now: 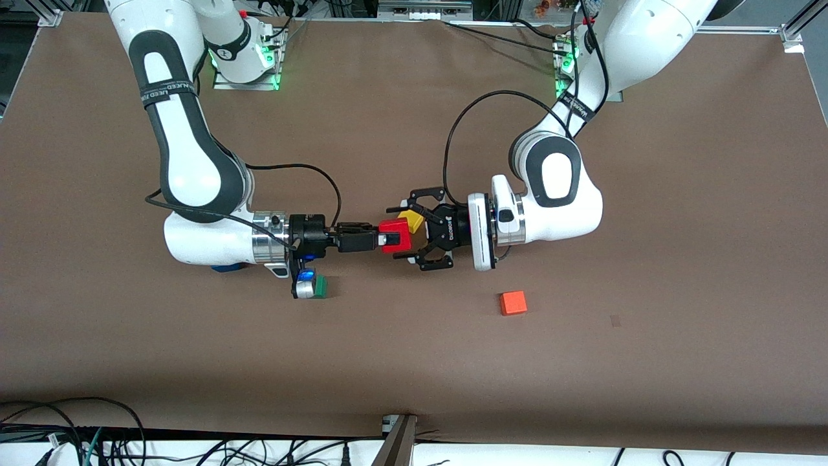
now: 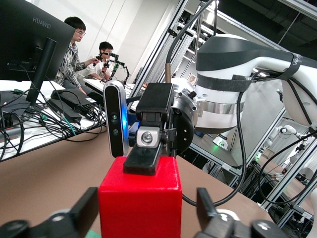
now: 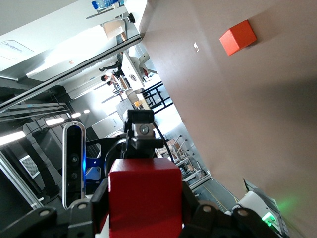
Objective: Pass red block to right arm, stack on blue
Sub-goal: 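Open the left gripper and pull it back while the right gripper withdraws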
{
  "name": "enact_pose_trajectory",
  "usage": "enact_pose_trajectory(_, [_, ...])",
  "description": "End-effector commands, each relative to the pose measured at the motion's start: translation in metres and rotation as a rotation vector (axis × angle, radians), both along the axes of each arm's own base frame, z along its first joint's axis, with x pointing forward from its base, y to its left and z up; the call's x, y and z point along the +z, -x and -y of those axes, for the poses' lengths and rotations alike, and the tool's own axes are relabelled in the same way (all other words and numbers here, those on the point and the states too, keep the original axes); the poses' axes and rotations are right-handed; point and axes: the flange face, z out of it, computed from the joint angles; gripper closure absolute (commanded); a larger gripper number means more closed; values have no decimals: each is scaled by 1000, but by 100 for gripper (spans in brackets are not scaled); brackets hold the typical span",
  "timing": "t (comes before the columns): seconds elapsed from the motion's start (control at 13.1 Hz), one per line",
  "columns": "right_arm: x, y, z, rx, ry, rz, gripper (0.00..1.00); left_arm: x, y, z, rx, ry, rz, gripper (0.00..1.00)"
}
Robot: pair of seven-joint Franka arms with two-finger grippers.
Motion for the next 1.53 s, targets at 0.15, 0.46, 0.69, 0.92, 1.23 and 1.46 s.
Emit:
enact_pose_trajectory(0.15, [9,-1,5,-19,-4,-2,92,17,-3,-2,19,25,-46,0])
enact_pose_trajectory(0.46, [10,-8,32,6,85,46,92,39,-6,-11,-12,-59,-96,0])
enact_pose_trajectory(0.69, [7,-12,57,50,184,74,92,45,-8,-19,-31,-147,-114,0])
enact_pose_trajectory(0.92, [6,-11,84,152,434,164,92,56,-11,-30,-44,-280,-141,0])
enact_pose_trajectory(1.23, [-5,-10,131,373,842,322,92,62,-13,-37,-83,-412,-176,0])
enact_pose_trajectory(1.46, [-14,-9,181,507,1042,368,95,71,-8,-37,-104,-524,-262,0])
